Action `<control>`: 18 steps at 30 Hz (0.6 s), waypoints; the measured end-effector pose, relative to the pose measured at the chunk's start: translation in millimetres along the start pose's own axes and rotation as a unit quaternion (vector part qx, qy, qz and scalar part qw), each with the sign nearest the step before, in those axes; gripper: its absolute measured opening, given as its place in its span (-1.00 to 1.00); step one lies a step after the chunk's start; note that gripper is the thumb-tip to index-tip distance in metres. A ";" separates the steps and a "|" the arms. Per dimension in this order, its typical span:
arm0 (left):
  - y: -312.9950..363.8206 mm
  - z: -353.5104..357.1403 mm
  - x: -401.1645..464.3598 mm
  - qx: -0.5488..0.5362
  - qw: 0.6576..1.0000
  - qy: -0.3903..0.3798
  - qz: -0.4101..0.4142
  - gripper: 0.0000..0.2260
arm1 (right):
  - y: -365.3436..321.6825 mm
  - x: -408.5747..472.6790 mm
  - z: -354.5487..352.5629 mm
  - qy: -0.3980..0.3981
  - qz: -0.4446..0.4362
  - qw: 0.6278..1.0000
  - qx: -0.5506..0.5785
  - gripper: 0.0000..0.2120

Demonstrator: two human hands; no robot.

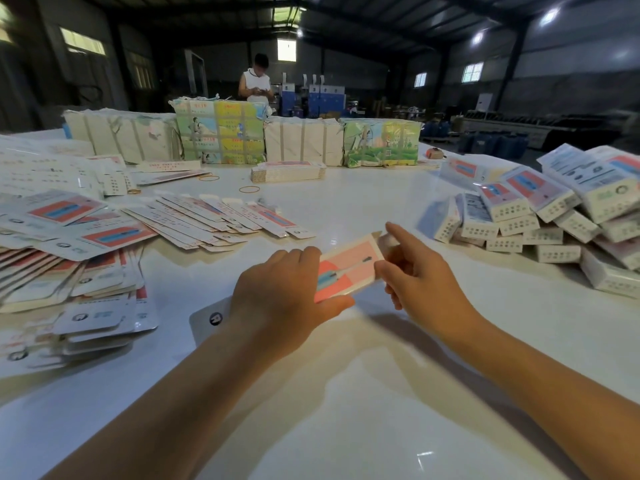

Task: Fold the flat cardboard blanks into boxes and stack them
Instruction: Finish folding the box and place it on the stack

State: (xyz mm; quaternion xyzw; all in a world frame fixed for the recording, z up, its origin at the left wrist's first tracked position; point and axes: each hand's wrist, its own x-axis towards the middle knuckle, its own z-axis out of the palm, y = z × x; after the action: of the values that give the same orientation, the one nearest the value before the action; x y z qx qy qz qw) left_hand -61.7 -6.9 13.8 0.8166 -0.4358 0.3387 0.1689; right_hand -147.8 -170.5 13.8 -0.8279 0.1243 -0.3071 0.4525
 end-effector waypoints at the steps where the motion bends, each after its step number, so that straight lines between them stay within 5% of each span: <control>1: 0.6 0.2 -0.3 0.003 1.000 0.005 0.004 -0.52 | 0.5 -0.1 0.7 -0.002 -0.003 1.000 -0.004 -0.63; 4: 1.5 0.3 -1.4 -0.006 1.000 -0.011 0.000 -0.51 | -3.1 -2.6 1.4 0.000 -0.046 0.998 -0.042 -0.82; 15: 2.0 1.8 -3.3 -0.019 0.999 0.011 0.029 -0.52 | 1.3 -0.6 -6.6 -0.028 -0.098 0.985 -0.136 -0.93; 18: 1.5 0.2 -1.9 -0.035 0.998 -0.018 -0.049 -0.53 | 1.5 3.4 -13.3 0.077 -0.115 0.973 -0.186 -0.48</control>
State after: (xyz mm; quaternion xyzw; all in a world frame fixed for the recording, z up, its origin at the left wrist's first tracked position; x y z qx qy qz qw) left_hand -63.6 -6.7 12.3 0.8367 -0.4098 0.2992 0.2060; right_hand -153.2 -182.0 19.2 -0.8803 0.1181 -0.3910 0.2411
